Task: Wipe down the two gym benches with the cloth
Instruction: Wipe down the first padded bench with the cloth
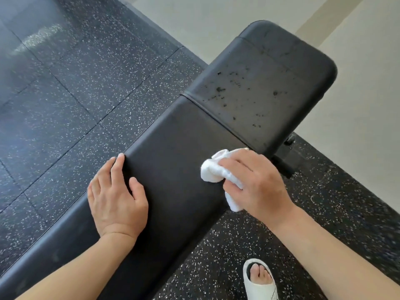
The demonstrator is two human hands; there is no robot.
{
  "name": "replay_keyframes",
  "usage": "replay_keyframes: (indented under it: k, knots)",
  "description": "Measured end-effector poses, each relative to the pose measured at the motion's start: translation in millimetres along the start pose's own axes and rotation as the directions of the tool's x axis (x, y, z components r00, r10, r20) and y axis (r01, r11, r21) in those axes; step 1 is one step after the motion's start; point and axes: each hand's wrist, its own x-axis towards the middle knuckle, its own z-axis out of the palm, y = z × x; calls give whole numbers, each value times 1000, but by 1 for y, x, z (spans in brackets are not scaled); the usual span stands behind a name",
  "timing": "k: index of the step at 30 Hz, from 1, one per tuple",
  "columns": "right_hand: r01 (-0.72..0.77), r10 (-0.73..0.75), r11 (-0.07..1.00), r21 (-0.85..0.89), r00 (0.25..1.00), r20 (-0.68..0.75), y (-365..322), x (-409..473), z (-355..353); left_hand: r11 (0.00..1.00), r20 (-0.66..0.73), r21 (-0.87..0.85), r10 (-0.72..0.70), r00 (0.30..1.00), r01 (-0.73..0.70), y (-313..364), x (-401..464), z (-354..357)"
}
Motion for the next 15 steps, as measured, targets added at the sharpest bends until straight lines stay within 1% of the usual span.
replay_keyframes:
  k: [2, 5, 10, 12, 15]
  knots:
    - [-54, 52, 998, -27, 997, -65, 11, -6, -7, 1000, 2, -12, 0, 1000, 0, 0, 0, 0]
    - [-154, 151, 988, -19, 982, -111, 1, 11, 4, 1000, 8, -11, -7, 1000, 7, -1, 0, 0]
    - [-238, 232, 970, -44, 966, -115, -33, 101, 46, 1000, 6, 2, 2, 1000, -2, -4, 2, 0]
    - [-239, 232, 968, -80, 969, -87, -43, 141, 66, 1000, 2, 5, 3, 1000, -3, -5, 2, 1]
    - [-231, 237, 961, -154, 971, 23, -49, 176, 87, 1000, -4, -1, 7, 1000, -7, -4, 2, 1]
